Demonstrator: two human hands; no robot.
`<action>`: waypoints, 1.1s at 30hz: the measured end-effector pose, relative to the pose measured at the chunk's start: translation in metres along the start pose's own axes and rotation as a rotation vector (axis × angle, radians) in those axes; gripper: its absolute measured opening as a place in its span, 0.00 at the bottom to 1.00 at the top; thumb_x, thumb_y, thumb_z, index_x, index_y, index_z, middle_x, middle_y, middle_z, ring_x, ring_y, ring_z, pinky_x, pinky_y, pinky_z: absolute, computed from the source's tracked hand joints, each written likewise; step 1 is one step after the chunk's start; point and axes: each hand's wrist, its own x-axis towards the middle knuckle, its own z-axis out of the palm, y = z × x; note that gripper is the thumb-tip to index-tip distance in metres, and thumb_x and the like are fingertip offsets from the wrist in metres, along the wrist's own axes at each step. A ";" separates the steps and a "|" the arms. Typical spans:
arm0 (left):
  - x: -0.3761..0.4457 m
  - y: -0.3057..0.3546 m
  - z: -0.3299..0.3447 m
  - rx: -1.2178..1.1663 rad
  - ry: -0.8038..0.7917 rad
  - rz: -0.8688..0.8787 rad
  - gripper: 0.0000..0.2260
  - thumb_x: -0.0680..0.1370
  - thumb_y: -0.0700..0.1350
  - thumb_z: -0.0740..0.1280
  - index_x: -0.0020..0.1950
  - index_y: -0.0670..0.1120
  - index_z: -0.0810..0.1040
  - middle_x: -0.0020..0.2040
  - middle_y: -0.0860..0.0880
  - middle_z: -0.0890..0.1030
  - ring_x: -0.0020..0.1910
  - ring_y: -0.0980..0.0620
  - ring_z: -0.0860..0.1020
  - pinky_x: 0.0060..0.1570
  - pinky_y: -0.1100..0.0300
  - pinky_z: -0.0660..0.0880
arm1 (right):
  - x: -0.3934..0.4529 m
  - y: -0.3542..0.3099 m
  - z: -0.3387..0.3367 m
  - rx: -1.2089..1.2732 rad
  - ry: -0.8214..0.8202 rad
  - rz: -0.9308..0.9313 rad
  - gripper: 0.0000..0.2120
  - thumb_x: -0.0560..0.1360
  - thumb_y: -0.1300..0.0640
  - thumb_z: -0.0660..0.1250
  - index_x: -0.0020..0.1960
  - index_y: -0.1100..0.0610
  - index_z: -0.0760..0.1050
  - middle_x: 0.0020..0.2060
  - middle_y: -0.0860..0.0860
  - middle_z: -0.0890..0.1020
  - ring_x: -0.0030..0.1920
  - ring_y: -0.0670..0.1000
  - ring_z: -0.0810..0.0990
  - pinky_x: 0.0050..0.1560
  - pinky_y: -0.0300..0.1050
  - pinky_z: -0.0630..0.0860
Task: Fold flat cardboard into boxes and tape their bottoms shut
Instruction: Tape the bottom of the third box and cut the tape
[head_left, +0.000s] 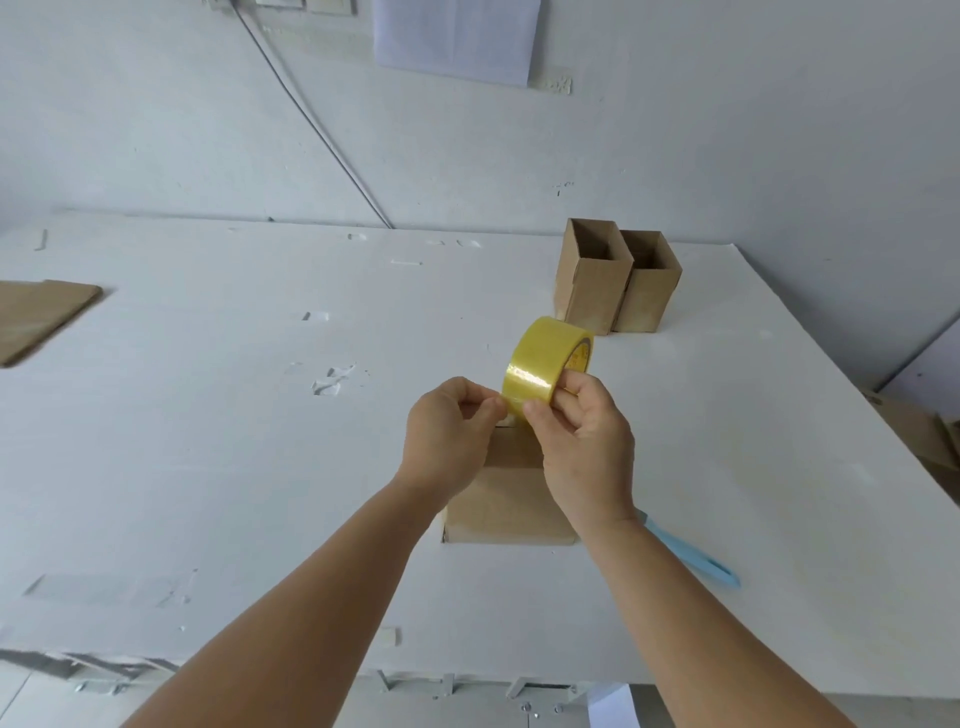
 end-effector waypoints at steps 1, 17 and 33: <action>0.000 0.000 0.000 0.023 -0.004 0.009 0.04 0.75 0.47 0.69 0.41 0.51 0.80 0.38 0.57 0.83 0.37 0.65 0.79 0.33 0.74 0.70 | 0.000 0.000 0.001 -0.014 0.003 -0.003 0.13 0.73 0.60 0.70 0.47 0.42 0.73 0.39 0.31 0.81 0.46 0.32 0.80 0.46 0.26 0.72; 0.007 0.006 -0.014 -0.195 -0.119 -0.088 0.10 0.75 0.48 0.70 0.37 0.46 0.74 0.32 0.53 0.79 0.39 0.51 0.78 0.45 0.53 0.74 | 0.000 0.008 0.013 -0.132 0.238 -0.165 0.20 0.68 0.54 0.71 0.56 0.62 0.71 0.53 0.51 0.69 0.54 0.49 0.71 0.56 0.43 0.72; 0.016 0.009 -0.031 -0.417 -0.186 -0.194 0.07 0.76 0.37 0.68 0.41 0.41 0.71 0.41 0.41 0.82 0.44 0.50 0.84 0.48 0.60 0.81 | 0.030 0.009 -0.015 0.141 -0.124 0.281 0.19 0.74 0.59 0.66 0.52 0.36 0.65 0.47 0.44 0.82 0.46 0.43 0.79 0.42 0.36 0.72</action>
